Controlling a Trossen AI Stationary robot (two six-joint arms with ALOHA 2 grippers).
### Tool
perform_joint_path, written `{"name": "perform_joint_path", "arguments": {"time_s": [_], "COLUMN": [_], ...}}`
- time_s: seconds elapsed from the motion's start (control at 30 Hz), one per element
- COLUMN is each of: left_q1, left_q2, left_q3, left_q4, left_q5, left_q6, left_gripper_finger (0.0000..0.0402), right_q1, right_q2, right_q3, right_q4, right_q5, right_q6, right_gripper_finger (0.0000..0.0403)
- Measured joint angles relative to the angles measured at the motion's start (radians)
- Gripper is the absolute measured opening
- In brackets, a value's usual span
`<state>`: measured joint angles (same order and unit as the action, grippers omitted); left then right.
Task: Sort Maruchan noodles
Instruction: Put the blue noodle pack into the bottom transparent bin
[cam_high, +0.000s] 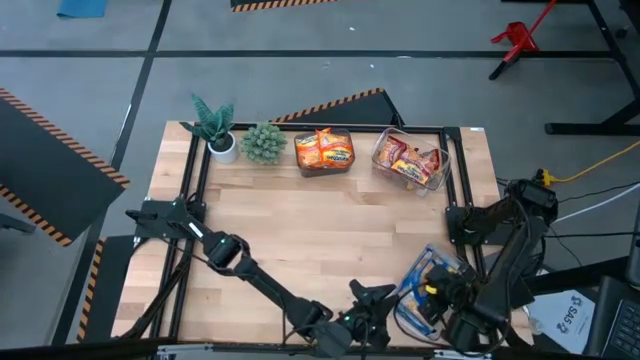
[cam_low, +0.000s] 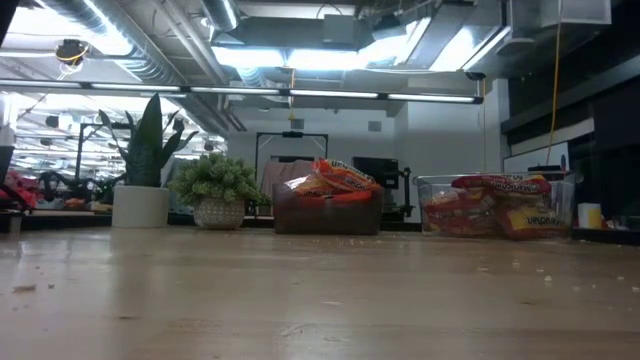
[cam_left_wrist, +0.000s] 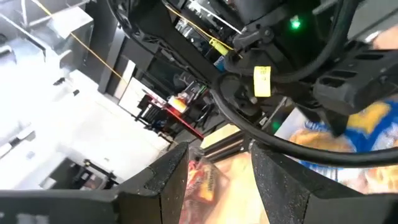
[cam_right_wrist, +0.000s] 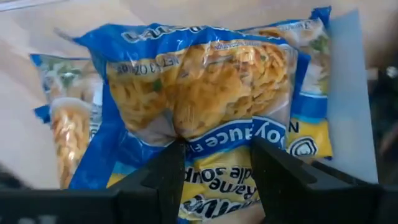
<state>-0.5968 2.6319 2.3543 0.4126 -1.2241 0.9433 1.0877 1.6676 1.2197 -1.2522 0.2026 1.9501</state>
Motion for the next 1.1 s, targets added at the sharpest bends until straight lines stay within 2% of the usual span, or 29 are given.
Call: {"name": "perform_joint_path", "arguments": {"time_s": [0.23,0.47,0.63,0.93,1.1], "left_q1": [0.018,0.042,0.05,0.048,0.05], "left_q2": [-0.028,-0.06,-0.06,-0.099,-0.176], "left_q3": [-0.002,-0.001,-0.001,-0.001,-0.002], "left_q4": [-0.001,0.001,0.005,0.035,0.05], "left_q5": [-0.032,-0.05,-0.07,-0.074,-0.071], "left_q6": [0.062,0.062,0.062,0.085,0.088], "left_gripper_finger": [0.017,0.017,0.017,0.017,0.017], "right_q1": [-0.038,-0.048,-0.048,-0.048,-0.048], "right_q2": [-0.001,-0.003,0.0,0.002,0.005], "right_q3": [-0.014,0.056,0.029,-0.108,-0.056], "right_q4": [-0.157,-0.326,-0.273,-0.071,-0.148], "right_q5": [-0.081,-0.054,0.057,0.071,0.057], "right_q6": [0.12,0.201,0.2,0.219,0.218], "right_gripper_finger": [0.0165,0.0165,0.0165,0.0165,0.0165]}}
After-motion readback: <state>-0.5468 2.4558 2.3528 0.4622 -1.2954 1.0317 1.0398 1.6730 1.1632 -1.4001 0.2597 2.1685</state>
